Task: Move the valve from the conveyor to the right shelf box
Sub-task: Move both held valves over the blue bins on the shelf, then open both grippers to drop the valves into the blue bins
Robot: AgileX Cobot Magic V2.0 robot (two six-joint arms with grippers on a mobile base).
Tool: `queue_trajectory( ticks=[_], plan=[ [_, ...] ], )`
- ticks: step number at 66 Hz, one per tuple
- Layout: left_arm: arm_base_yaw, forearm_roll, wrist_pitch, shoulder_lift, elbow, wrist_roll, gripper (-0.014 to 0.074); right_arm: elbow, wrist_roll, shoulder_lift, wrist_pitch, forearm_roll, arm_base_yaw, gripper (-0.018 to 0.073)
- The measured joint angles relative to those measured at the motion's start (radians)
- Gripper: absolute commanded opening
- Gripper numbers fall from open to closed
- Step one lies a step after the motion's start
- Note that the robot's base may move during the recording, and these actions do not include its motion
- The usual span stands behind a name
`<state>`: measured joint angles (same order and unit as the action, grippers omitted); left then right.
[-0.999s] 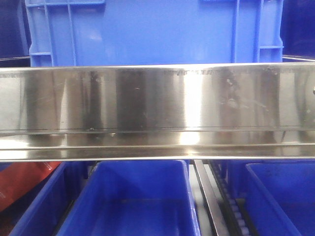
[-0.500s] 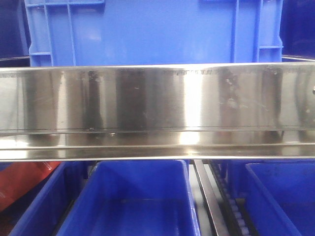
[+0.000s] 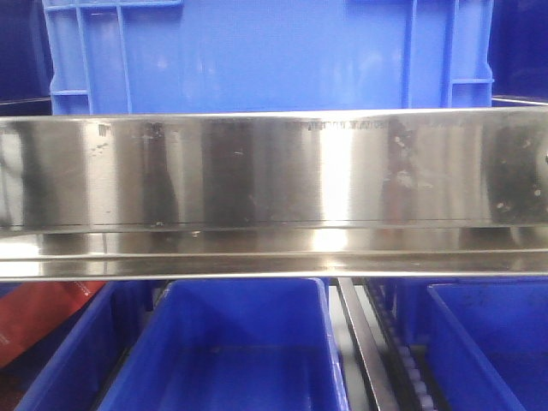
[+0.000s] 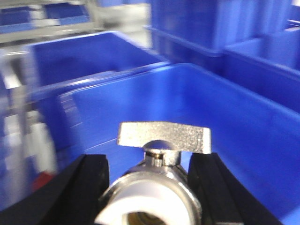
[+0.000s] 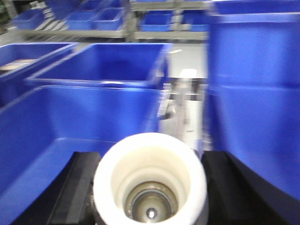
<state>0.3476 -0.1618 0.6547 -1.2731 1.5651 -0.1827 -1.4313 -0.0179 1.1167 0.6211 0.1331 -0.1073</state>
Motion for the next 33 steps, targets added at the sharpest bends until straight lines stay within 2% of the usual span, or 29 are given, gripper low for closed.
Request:
queue_trajectory(
  ticks=[9,16,27,33],
  plan=[
    [0.036,-0.010,-0.001,-0.127,0.097,0.000,-0.0111,-0.085,0.000,0.116,-0.007,0.004,-0.098,-0.0162],
    [0.042,-0.069,-0.004,-0.212,0.153,0.000,-0.0111,-0.136,0.000,0.201,-0.024,0.011,-0.157,-0.0162],
    [0.042,-0.103,0.008,-0.297,0.165,0.000,-0.0108,-0.165,0.000,0.312,-0.044,0.015,-0.209,-0.0162],
    [0.042,-0.103,0.058,-0.329,0.165,0.000,-0.0032,-0.165,0.000,0.364,-0.045,0.015,-0.213,-0.0162]
  ],
)
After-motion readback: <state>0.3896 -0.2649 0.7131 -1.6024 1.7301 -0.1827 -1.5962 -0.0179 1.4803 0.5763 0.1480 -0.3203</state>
